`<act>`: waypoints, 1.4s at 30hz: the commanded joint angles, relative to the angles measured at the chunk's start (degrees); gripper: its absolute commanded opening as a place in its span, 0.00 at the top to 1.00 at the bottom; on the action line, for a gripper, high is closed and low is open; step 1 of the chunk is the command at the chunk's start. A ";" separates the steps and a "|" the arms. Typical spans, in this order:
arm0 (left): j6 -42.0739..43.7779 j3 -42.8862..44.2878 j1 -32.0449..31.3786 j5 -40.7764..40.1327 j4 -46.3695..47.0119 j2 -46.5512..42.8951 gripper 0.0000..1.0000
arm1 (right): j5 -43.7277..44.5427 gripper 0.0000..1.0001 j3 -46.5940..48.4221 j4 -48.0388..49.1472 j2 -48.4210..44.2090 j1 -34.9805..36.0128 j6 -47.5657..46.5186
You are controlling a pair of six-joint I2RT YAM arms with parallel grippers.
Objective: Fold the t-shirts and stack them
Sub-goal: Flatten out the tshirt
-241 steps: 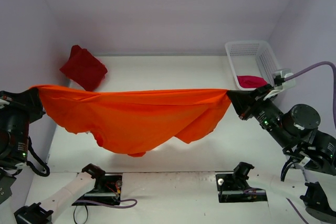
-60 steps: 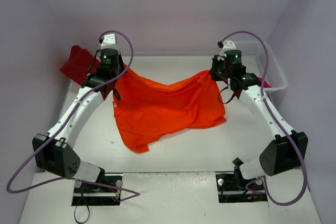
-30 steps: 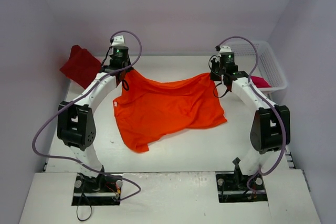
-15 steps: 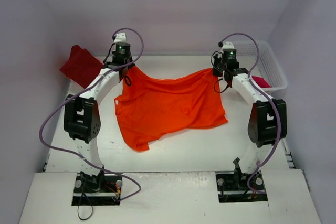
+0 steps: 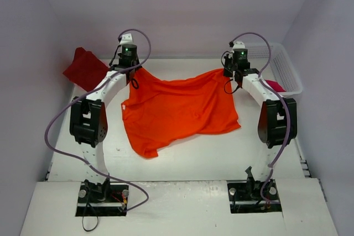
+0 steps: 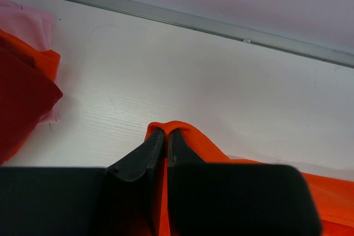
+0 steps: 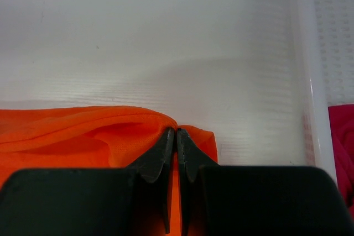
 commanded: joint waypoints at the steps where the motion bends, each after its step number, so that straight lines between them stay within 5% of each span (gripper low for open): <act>1: 1.01 3.45 0.68 -0.70 5.50 -1.70 1.00 | 1.40 1.00 4.16 4.46 -0.10 -0.70 -1.12; 5: 1.10 4.15 0.95 -0.78 5.33 -0.74 0.99 | 2.27 1.00 5.21 4.81 0.95 -0.87 -1.56; 8: 1.01 3.80 1.12 -1.31 5.94 -0.56 0.76 | 3.33 0.96 4.86 5.95 1.22 -0.87 -2.26; 9: 1.01 3.63 1.21 -1.31 6.12 -0.56 0.58 | 5.25 0.93 4.77 6.48 1.22 -0.87 -2.53; 12: 1.01 3.63 1.21 -0.70 6.38 -0.47 0.31 | 6.76 0.61 4.86 6.74 1.48 -0.78 -3.14; 13: 0.84 3.89 1.21 -0.52 6.29 -0.56 0.14 | 7.54 0.30 4.77 6.83 1.40 -0.61 -3.32; 15: 0.57 3.80 1.21 0.44 6.21 -0.91 0.13 | 8.25 0.00 4.51 6.83 0.96 -0.43 -3.49; 23: -5.22 -0.24 -0.01 7.74 6.21 -6.53 0.13 | 9.49 0.00 4.16 4.56 -3.17 1.41 -2.18; 28: -7.25 -1.46 -4.32 4.67 -0.81 -9.96 0.13 | 15.37 0.00 0.48 -0.11 -7.04 9.66 -2.19; 42: -19.37 -15.08 -12.94 7.38 -7.15 -15.94 0.13 | 7.02 0.00 -18.34 -0.11 -20.66 13.36 9.42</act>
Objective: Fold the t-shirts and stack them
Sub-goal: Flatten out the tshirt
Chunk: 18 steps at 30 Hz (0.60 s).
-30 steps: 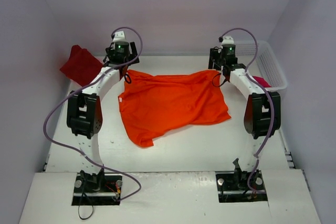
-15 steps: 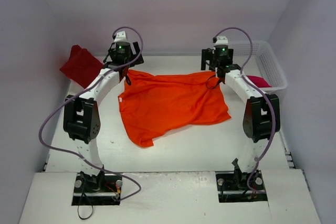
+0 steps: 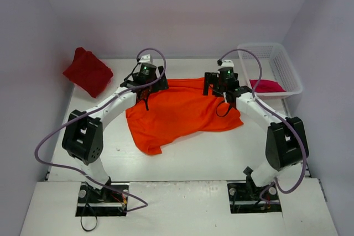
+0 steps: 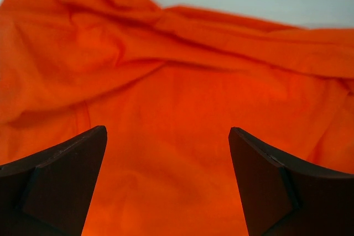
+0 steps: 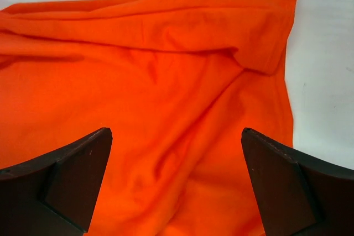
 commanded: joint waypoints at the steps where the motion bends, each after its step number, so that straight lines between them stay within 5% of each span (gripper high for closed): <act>1: -5.63 -1.12 -0.20 1.70 -0.64 -3.28 0.13 | -0.95 0.00 -1.12 2.29 -5.71 1.78 2.60; 18: -9.94 -9.39 -4.24 3.03 -5.03 -10.93 0.13 | -1.31 0.02 -15.79 3.00 -13.97 7.49 9.72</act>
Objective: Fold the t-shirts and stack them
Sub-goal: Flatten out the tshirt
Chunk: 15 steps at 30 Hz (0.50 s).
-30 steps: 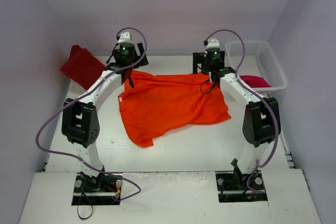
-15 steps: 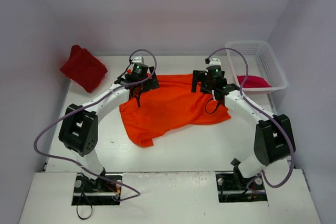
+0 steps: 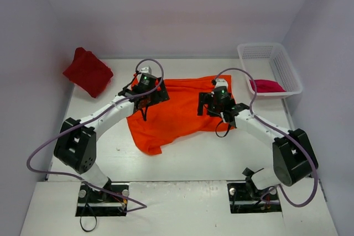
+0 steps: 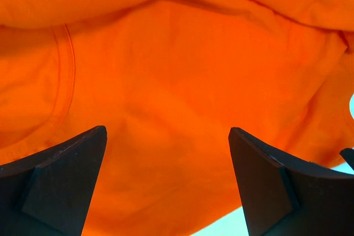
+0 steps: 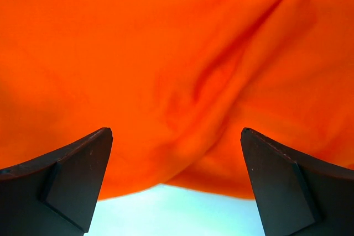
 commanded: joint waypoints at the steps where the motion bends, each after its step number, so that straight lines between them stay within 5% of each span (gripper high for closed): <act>1: -1.72 -0.23 -1.88 -0.60 -1.17 -5.62 0.13 | 1.14 0.03 -1.44 2.60 -5.56 0.50 2.64; 15: -6.73 -9.10 -6.10 -0.25 -3.28 -10.63 0.13 | 1.85 0.04 -10.75 3.39 -12.33 0.68 5.54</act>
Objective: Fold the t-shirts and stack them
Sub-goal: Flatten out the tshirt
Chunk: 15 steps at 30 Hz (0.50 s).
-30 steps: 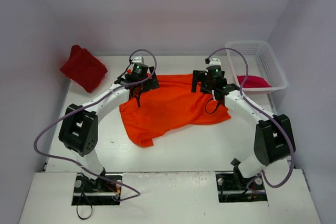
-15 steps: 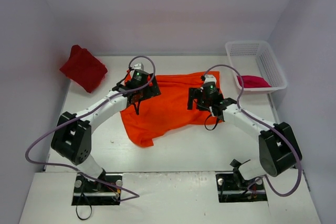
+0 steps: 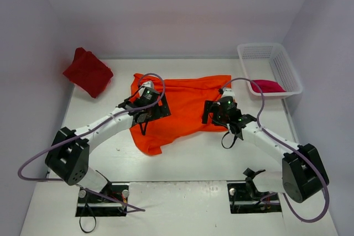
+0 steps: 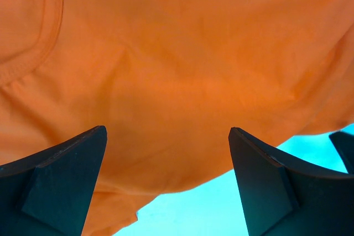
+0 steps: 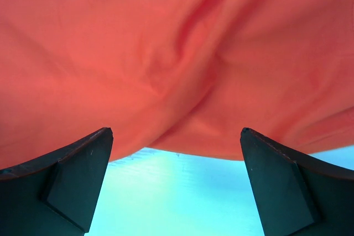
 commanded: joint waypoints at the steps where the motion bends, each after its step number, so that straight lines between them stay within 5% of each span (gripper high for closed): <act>1: -2.62 -0.59 -1.20 -0.45 0.40 -4.36 0.13 | 1.39 0.04 -1.16 3.17 -2.94 0.37 1.61; 15: -3.59 -4.11 -1.38 -0.10 2.59 -2.61 0.13 | -2.04 0.05 -6.17 11.52 0.58 0.37 3.55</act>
